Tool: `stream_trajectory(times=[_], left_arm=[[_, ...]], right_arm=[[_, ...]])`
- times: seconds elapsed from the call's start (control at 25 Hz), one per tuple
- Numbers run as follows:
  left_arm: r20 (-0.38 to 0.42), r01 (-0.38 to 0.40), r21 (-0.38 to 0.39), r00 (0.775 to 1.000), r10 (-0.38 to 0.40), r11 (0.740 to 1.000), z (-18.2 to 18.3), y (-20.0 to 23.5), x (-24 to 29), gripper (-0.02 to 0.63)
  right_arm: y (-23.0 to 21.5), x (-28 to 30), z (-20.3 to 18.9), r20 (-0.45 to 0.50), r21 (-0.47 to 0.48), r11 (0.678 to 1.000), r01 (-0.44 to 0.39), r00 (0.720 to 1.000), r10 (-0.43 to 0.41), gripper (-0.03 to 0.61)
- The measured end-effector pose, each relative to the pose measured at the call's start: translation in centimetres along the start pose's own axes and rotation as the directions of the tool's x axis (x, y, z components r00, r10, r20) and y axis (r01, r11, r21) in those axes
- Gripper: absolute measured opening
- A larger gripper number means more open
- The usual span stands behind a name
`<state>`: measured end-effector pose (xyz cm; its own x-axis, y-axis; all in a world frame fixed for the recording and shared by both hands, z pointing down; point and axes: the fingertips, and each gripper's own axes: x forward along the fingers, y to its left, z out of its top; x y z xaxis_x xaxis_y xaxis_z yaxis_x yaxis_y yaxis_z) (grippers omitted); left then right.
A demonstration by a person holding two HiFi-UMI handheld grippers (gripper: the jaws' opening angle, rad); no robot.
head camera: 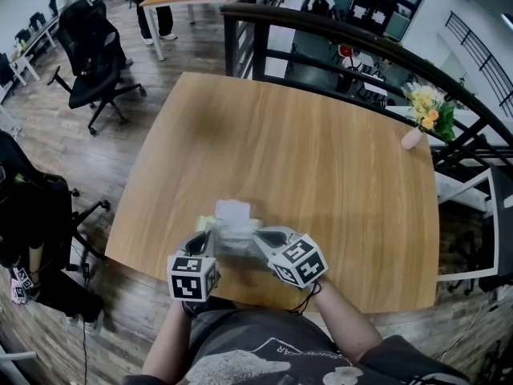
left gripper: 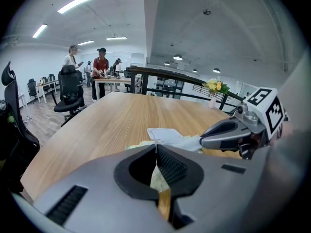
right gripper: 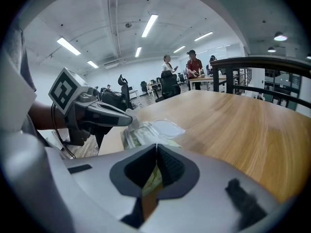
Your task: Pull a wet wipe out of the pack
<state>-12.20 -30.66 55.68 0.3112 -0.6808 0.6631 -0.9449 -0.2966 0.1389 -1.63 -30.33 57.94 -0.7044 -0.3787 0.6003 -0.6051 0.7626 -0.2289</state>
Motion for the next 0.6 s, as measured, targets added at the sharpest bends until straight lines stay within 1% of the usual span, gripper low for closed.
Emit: stream_trajectory(times=[0.6], left_arm=[[0.0, -0.028, -0.011, 1.0, 0.028, 1.0, -0.1, -0.3, 0.0, 0.017]], right_arm=[[-0.9, -1.4, -0.5, 0.013, 0.013, 1.0, 0.012, 1.0, -0.012, 0.028]])
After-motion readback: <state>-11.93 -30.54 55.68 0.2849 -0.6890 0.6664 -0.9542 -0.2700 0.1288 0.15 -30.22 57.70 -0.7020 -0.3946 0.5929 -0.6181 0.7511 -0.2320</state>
